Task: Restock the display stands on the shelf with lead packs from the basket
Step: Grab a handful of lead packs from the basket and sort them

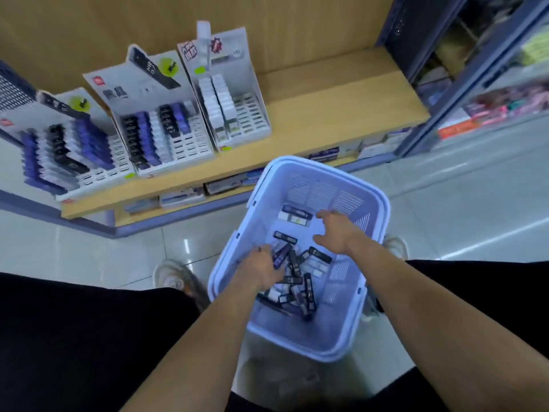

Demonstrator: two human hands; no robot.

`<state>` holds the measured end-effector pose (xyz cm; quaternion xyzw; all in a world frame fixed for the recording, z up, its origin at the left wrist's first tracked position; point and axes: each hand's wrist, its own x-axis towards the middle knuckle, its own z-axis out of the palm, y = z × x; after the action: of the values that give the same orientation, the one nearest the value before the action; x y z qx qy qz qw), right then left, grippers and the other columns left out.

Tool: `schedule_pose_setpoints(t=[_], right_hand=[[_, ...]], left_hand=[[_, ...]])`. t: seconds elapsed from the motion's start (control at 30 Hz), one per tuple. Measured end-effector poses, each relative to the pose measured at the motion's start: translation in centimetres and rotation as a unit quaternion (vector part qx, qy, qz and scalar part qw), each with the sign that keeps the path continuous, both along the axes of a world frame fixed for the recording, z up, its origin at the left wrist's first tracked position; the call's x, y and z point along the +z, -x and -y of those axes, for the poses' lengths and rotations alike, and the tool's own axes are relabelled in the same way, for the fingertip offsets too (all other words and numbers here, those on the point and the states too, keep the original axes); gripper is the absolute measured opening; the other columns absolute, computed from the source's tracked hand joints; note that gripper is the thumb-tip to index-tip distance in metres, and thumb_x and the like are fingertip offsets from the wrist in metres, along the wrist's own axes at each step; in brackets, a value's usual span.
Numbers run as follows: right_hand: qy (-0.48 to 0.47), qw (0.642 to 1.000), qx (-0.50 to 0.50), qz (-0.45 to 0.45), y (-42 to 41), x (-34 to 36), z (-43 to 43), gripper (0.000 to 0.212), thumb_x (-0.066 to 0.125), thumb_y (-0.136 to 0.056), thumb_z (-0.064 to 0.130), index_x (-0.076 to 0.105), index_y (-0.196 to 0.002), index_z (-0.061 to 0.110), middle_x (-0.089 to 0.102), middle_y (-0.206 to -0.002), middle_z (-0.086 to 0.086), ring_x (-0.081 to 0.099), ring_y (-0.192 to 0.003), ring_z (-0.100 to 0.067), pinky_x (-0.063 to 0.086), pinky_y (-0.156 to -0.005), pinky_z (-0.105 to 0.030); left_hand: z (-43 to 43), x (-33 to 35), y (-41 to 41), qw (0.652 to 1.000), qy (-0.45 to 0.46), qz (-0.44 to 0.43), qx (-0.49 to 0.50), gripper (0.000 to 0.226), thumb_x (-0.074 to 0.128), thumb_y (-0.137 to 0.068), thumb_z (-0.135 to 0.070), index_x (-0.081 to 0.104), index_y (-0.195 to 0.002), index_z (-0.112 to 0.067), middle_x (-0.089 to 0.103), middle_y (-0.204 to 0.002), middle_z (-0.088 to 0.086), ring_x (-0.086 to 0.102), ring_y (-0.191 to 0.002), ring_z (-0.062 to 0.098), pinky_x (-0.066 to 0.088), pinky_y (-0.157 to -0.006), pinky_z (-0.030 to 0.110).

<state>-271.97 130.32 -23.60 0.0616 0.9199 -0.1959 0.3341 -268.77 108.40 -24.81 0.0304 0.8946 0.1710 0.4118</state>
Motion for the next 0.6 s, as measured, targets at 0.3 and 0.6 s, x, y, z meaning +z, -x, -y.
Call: schedule_pose_setpoints(t=[0.3,0.6], right_hand=[[0.07,0.904,-0.418,0.061,-7.0,-9.0,6.0,0.056,0.065,-0.087,0.017,0.043,-0.136,0.001,0.044,-0.135,-0.025,0.052,-0.118,-0.041,0.045,-0.097,-0.038],[0.075,0.82,-0.564,0.068,-11.4,-12.3,11.3,0.088,0.067,-0.089,0.017,0.011,-0.156,0.006,0.035,-0.14,-0.025,0.046,-0.126,-0.042,0.046,-0.103,-0.044]], left_hand=[[-0.5,-7.3,-2.1,0.996,-0.008,0.038,0.075,0.108,0.08,-0.08,-0.047,0.013,-0.16,-0.018,0.016,-0.165,0.007,0.029,-0.147,0.033,0.036,-0.114,0.05],[-0.2,-11.0,0.0,0.996,-0.013,0.028,0.08,0.101,0.078,-0.087,-0.03,0.01,-0.16,-0.016,0.009,-0.168,0.001,0.024,-0.15,0.028,0.034,-0.117,0.048]])
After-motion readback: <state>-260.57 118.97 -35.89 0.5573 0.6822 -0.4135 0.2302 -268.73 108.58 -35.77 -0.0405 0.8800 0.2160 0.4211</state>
